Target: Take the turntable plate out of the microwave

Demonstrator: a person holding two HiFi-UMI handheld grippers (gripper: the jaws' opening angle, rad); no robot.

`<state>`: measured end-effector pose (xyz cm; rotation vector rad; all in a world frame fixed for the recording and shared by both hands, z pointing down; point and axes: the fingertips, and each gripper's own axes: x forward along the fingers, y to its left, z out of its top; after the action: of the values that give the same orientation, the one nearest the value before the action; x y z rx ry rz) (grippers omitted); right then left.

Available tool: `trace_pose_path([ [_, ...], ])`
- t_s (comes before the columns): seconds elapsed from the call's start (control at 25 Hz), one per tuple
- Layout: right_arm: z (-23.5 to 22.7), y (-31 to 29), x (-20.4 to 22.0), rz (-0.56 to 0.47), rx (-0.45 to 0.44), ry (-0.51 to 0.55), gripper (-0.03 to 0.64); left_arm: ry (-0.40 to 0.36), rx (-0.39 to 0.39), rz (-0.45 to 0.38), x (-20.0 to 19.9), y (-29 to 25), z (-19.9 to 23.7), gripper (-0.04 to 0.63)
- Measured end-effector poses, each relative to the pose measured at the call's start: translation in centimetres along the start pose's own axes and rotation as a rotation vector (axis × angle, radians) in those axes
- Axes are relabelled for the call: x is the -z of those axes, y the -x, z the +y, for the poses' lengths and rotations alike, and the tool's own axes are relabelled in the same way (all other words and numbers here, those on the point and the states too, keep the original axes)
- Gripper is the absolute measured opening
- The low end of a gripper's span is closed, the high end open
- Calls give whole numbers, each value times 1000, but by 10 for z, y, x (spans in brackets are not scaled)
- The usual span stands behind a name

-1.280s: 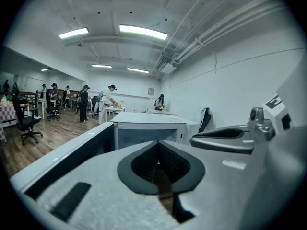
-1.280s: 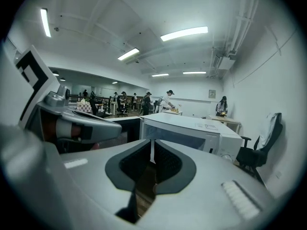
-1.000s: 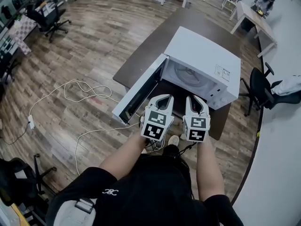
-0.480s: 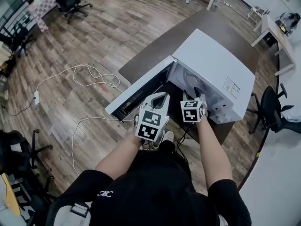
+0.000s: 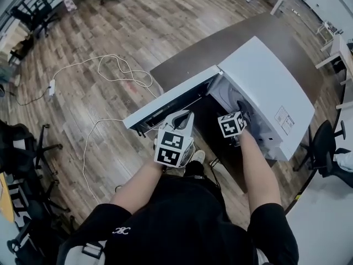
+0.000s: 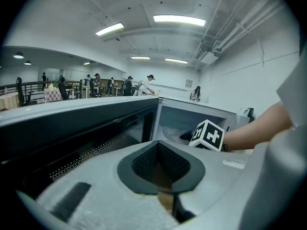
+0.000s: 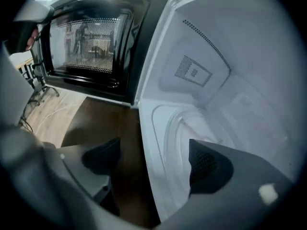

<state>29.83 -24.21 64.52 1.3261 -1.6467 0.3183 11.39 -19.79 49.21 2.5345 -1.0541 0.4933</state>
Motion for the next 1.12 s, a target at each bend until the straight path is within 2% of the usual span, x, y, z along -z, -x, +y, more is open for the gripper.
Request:
trace_pose_path([
  [0.32, -1, -7, 6, 52, -21, 55, 466, 14, 9, 23, 6, -13, 2, 8],
  [0.52, 6, -3, 9, 51, 15, 118, 457, 2, 37, 26, 3, -19, -3, 8],
  [0.92, 8, 6, 14, 55, 74, 192, 347, -14, 72, 42, 7, -23, -10, 8],
  [1.12, 7, 7, 19, 68, 103, 190, 280, -18, 79, 42, 8, -23, -12, 8],
])
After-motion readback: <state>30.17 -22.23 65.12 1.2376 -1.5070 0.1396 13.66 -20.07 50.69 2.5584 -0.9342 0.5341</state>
